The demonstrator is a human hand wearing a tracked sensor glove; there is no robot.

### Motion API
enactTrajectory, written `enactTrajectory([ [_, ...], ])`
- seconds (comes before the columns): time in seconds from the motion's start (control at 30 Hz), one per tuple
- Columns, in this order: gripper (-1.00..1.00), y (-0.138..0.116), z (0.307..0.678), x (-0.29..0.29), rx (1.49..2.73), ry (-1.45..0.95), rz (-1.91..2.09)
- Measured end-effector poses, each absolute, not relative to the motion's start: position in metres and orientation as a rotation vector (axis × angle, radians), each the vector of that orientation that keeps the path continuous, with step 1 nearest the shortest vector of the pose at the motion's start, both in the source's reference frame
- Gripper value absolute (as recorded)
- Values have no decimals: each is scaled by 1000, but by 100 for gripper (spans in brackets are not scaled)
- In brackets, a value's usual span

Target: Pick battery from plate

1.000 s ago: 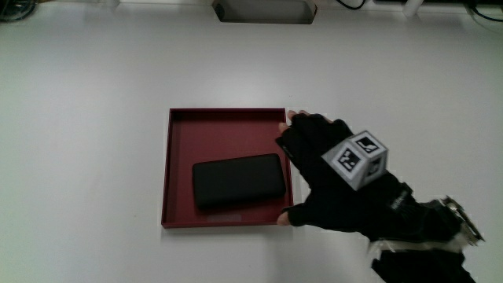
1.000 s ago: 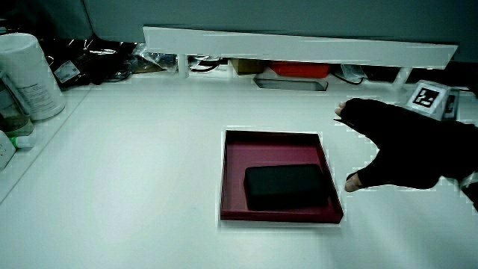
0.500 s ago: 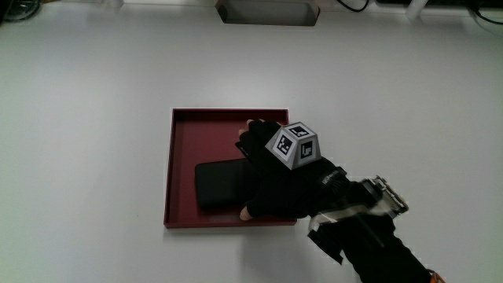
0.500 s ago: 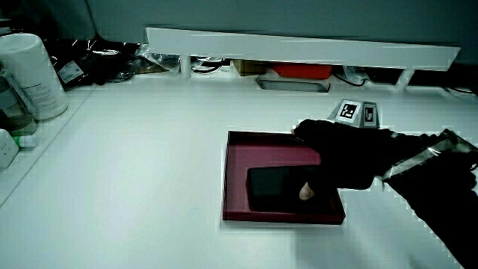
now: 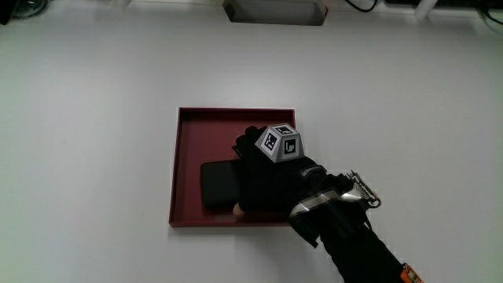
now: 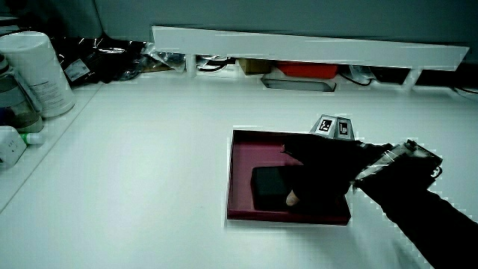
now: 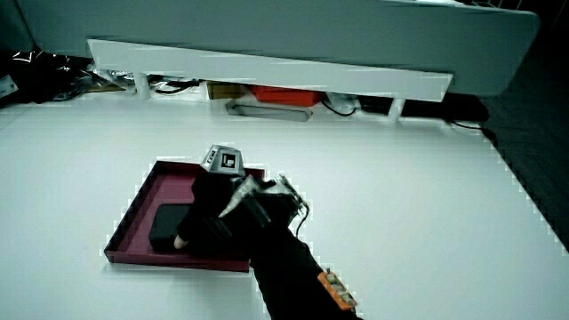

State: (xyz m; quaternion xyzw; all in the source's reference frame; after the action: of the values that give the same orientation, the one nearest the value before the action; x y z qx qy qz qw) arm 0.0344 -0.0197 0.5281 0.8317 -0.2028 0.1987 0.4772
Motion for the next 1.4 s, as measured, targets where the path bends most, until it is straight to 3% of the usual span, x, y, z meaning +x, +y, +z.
enactTrajectory([
  [0.33,55,-15,542,32,2011,-482,476],
  [0.67,100,-12,537,30,2114,-517,498],
  [1.13,100,-5,521,30,2190,-620,538],
  [1.4,100,-14,482,45,2222,-657,581],
])
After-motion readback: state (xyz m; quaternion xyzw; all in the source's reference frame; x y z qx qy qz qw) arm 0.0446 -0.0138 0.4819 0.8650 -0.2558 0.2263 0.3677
